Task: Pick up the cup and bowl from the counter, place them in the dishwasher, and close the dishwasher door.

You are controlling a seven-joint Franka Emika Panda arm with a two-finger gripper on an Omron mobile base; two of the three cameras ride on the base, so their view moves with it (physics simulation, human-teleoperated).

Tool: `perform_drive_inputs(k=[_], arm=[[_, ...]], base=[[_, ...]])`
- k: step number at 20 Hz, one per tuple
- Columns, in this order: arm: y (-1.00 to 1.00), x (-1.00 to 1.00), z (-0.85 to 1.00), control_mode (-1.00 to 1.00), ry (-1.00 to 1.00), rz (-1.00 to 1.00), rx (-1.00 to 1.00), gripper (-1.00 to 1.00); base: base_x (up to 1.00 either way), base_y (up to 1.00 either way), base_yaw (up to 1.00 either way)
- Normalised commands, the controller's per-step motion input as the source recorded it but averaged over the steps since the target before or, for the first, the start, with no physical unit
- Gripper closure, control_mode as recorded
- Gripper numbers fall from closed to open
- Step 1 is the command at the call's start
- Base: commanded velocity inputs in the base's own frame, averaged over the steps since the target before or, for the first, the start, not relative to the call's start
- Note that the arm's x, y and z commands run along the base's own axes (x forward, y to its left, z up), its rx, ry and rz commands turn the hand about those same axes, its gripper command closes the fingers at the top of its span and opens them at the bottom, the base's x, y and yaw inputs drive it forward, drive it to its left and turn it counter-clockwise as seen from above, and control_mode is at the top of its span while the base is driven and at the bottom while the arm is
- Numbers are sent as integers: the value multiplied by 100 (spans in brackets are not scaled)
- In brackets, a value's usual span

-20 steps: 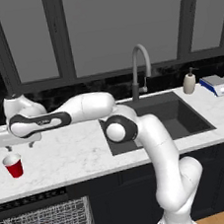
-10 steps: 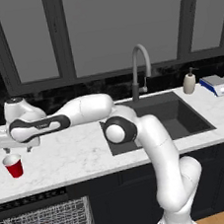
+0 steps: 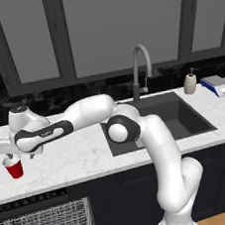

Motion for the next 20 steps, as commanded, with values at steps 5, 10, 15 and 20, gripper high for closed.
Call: perform_drive_inputs(k=[5,10,15,20], arm=[[1,0,-23,-100,0,-1,0,-100],[30,1,-1,-100,0,0,0,-100],[27,6,0,-100,0,0,0,-100],[2,9,0,-100,0,0,0,-100]], base=[[0,0,0],[0,0,0],[0,0,0],[0,0,0]])
